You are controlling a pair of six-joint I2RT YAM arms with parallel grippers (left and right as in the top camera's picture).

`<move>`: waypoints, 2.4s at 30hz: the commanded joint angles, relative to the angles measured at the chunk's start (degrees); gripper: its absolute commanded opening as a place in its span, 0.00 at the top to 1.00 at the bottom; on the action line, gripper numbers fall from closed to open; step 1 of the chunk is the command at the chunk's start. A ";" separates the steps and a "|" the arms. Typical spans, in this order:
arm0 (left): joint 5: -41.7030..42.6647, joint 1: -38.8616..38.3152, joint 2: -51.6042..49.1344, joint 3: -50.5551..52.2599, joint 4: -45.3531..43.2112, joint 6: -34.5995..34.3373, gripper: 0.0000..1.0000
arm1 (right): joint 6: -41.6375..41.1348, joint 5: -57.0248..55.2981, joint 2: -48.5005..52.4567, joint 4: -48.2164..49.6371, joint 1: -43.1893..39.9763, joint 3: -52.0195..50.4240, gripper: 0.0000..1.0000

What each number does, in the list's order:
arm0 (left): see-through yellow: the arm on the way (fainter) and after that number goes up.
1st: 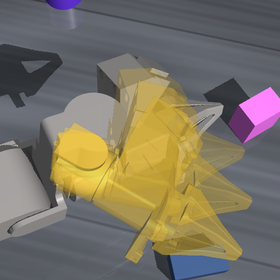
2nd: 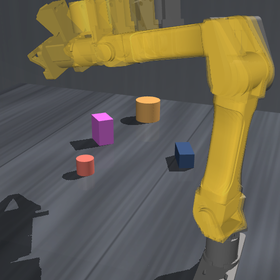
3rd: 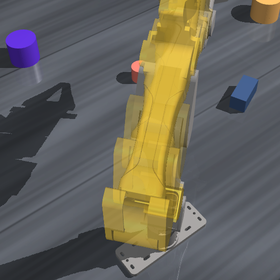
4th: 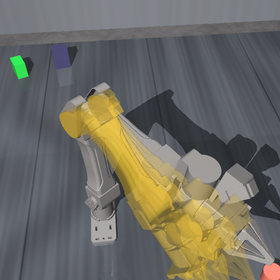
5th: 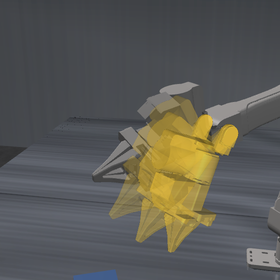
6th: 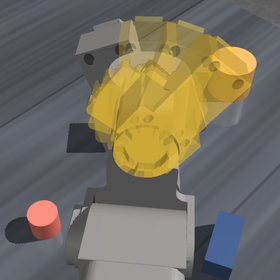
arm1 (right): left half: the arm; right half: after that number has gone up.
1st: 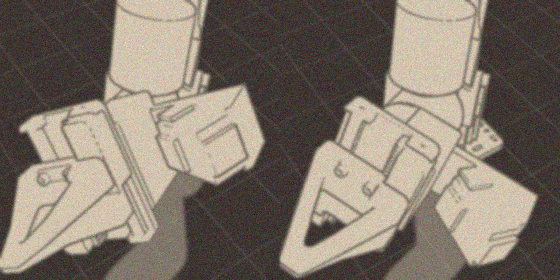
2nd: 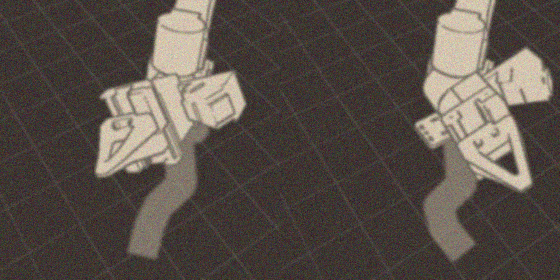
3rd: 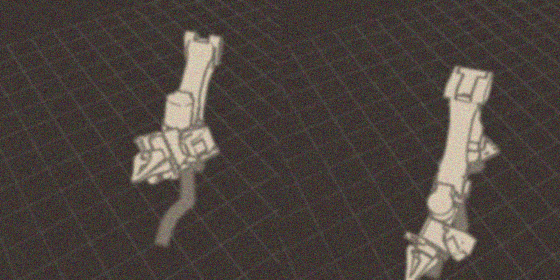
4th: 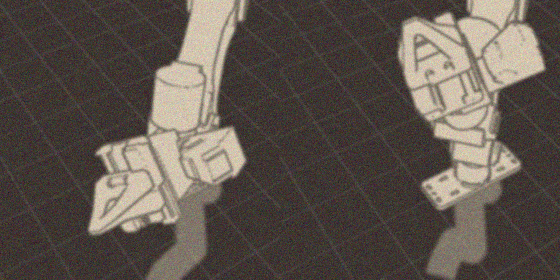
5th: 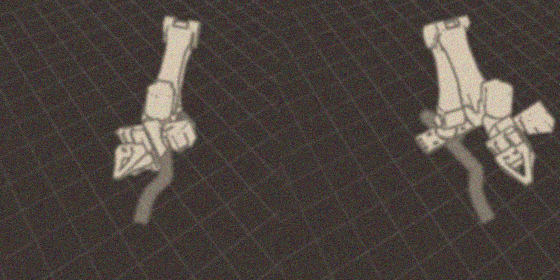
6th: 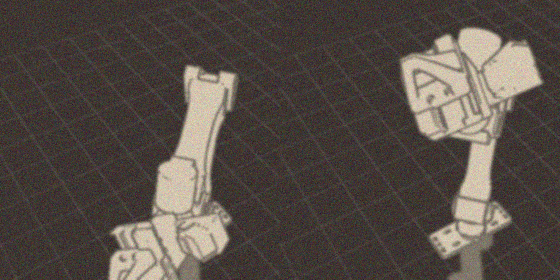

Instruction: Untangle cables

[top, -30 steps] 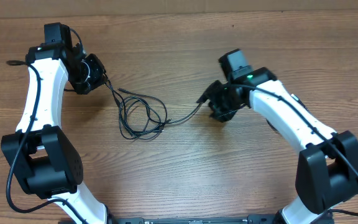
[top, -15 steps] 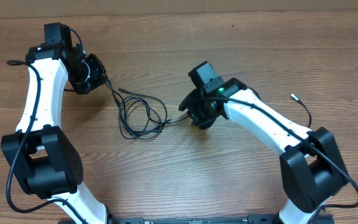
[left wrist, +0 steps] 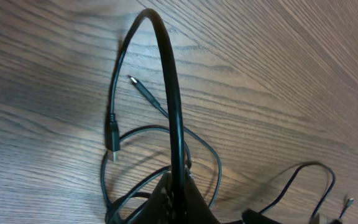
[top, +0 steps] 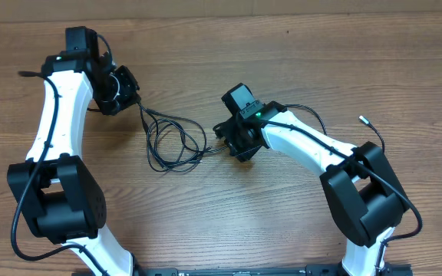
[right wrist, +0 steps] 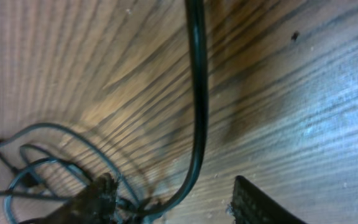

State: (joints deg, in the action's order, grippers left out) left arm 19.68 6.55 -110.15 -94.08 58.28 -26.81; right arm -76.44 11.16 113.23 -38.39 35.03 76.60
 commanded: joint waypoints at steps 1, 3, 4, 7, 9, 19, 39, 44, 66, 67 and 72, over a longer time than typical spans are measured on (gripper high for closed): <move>-0.83 -1.33 0.76 0.28 0.09 1.11 0.96 | -0.46 -0.85 1.64 0.37 0.33 0.50 0.49; -0.83 -1.95 0.76 0.28 0.07 1.11 0.96 | -0.33 -0.85 2.10 0.35 0.33 0.50 0.55; -1.03 -2.19 0.76 0.28 -0.02 1.14 0.95 | -0.26 -0.85 2.25 0.37 0.33 0.50 0.59; -3.45 -2.91 0.76 0.28 -0.11 1.14 0.91 | -0.24 -1.05 2.32 0.44 0.33 0.50 0.71; -5.20 -2.97 0.76 0.28 0.00 1.11 0.65 | -0.20 -1.36 2.32 0.44 0.33 0.50 0.77; -4.63 -4.52 0.76 0.28 4.57 2.45 0.07 | 0.17 -3.45 2.32 -0.85 0.11 0.50 0.96; -15.63 -15.17 0.76 8.57 9.86 2.80 0.29 | 6.49 -2.56 2.32 -5.11 -5.46 0.50 0.96; -12.33 -14.49 0.76 13.64 2.25 2.56 0.44 | 7.98 -2.58 2.32 -5.62 -5.95 0.50 0.96; -12.63 -14.49 0.74 21.33 -13.64 2.36 0.94 | 26.43 2.89 -9.75 -11.30 -8.22 5.01 0.96; -12.63 -14.49 0.74 21.33 -13.77 2.34 0.94 | 27.10 2.78 -11.39 -11.19 -8.22 5.35 0.96; -12.63 -14.49 0.74 21.33 -13.73 2.36 0.90 | 27.23 -1.53 -19.76 -11.26 -8.22 6.19 0.96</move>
State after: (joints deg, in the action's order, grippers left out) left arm 7.53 -8.49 -110.15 -73.36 44.73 -23.99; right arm -51.18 12.78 98.89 -49.52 27.00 81.06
